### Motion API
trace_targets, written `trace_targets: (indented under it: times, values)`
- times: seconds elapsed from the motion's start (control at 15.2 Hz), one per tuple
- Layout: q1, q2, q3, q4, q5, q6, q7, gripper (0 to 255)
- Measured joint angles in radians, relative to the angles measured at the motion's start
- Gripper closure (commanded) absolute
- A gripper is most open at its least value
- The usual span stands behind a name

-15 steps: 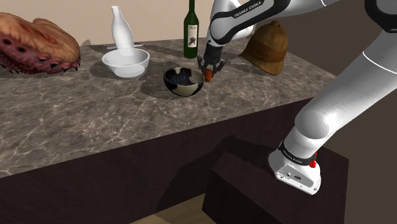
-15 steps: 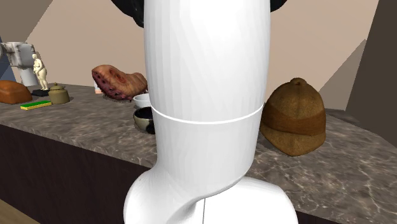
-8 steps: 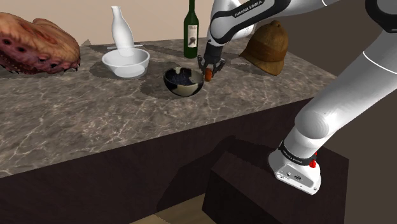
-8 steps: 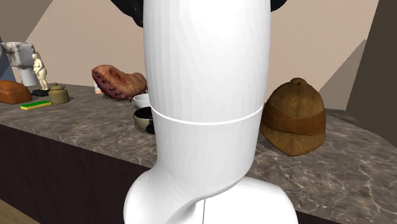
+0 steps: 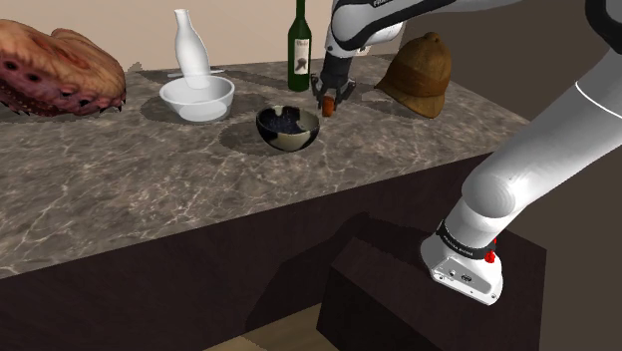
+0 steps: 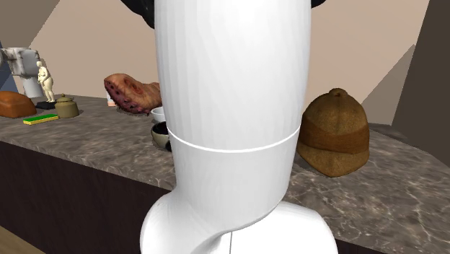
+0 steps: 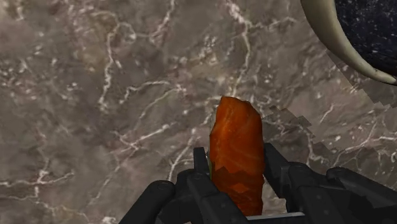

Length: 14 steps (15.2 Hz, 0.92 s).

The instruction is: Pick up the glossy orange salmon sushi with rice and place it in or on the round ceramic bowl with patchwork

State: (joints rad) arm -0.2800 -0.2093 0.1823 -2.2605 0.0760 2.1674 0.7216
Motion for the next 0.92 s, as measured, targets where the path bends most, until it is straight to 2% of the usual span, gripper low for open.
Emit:
trace_targets:
  times: [0.92]
  values:
    - [-0.002, -0.037, -0.007, 0.156, -0.001, -0.192, 0.003, 255]
